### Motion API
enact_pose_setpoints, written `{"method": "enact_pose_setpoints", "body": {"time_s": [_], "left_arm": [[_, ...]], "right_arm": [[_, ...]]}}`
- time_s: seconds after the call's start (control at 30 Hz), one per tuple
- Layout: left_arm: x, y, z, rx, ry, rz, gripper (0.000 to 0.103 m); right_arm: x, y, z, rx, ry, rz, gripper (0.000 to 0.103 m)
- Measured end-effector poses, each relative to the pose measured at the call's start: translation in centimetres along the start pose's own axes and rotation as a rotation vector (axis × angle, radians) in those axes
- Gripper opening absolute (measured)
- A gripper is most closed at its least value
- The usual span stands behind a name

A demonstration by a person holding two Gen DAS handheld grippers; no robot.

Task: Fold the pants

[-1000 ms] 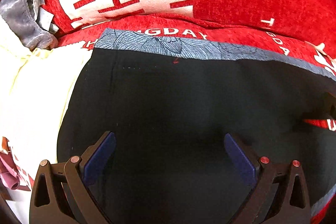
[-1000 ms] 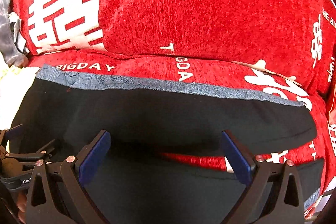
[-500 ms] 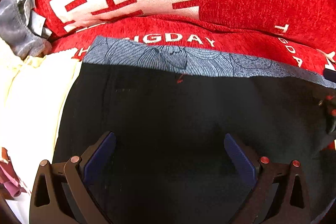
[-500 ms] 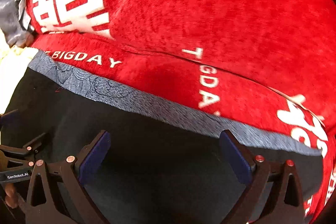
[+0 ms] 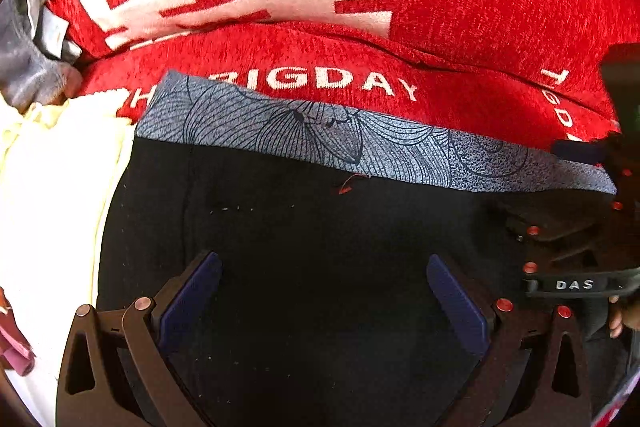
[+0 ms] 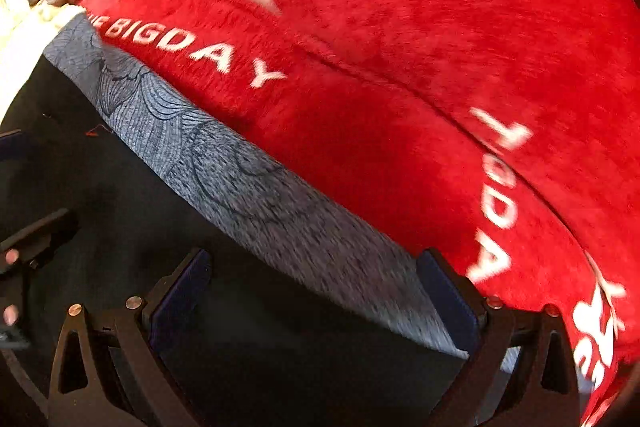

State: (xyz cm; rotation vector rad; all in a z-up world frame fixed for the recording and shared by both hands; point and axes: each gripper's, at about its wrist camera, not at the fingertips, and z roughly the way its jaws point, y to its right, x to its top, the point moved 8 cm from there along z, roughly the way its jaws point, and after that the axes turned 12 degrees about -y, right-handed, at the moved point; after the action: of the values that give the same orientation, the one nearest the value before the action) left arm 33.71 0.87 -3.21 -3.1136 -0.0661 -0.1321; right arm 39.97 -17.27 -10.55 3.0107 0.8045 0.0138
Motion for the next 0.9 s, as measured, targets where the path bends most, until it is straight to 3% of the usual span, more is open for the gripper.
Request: {"method": "enact_pose_setpoints", "body": {"time_s": [0.07,0.13,0.2,0.27,0.47,0.63,0.7,0.77,0.83,0.87,0.9], "left_arm": [[0.0,-0.2,-0.1,-0.02,-0.008,-0.007,0.103],[0.2,-0.3,-0.3,-0.047,-0.018,-0.02,0.103],[0.6,-0.5,-0.6,-0.082,-0.024,-0.045,0.103],[1.1,-0.6,-1.1,-0.14,-0.02,-0.078,0.103],[2.6,-1.3,-2.9,-0.269,-0.006,-0.213,0.103],[3.9,-0.1,-3.7,-0.337,-0.008,-0.255,0.103],[4.1,0.6,-3.3,-0.34,-0.028,-0.249,0.103],[4.4,0.9,-1.4,-0.27,-0.084,-0.251,0.103],[4.6,1.1,0.1,-0.253,-0.122,-0.261,0.103],[4.5,1.1,0.5,-0.238,-0.124,-0.261,0.091],[4.4,1.1,0.8,-0.216,-0.131,-0.255,0.063]], "right_arm": [[0.3,-0.6,0.2,0.018,-0.019,-0.036,0.1],[0.4,-1.6,-0.3,0.04,-0.01,-0.095,0.084],[0.4,-3.1,-1.3,0.055,0.004,-0.145,0.037],[0.0,-4.0,-1.8,0.038,0.004,-0.162,0.022],[-2.7,-5.7,-6.1,0.047,0.169,-0.107,0.016],[-6.9,-7.6,-9.2,-0.136,0.28,-0.134,0.016],[-7.9,-8.4,-9.4,-0.196,0.304,-0.137,0.016],[-8.2,-8.4,-9.6,-0.237,0.318,-0.131,0.016],[-8.2,-8.8,-9.5,-0.252,0.328,-0.111,0.016],[-8.8,-8.7,-9.8,-0.257,0.331,-0.108,0.016],[-8.7,-8.7,-9.9,-0.267,0.336,-0.105,0.015]]}}
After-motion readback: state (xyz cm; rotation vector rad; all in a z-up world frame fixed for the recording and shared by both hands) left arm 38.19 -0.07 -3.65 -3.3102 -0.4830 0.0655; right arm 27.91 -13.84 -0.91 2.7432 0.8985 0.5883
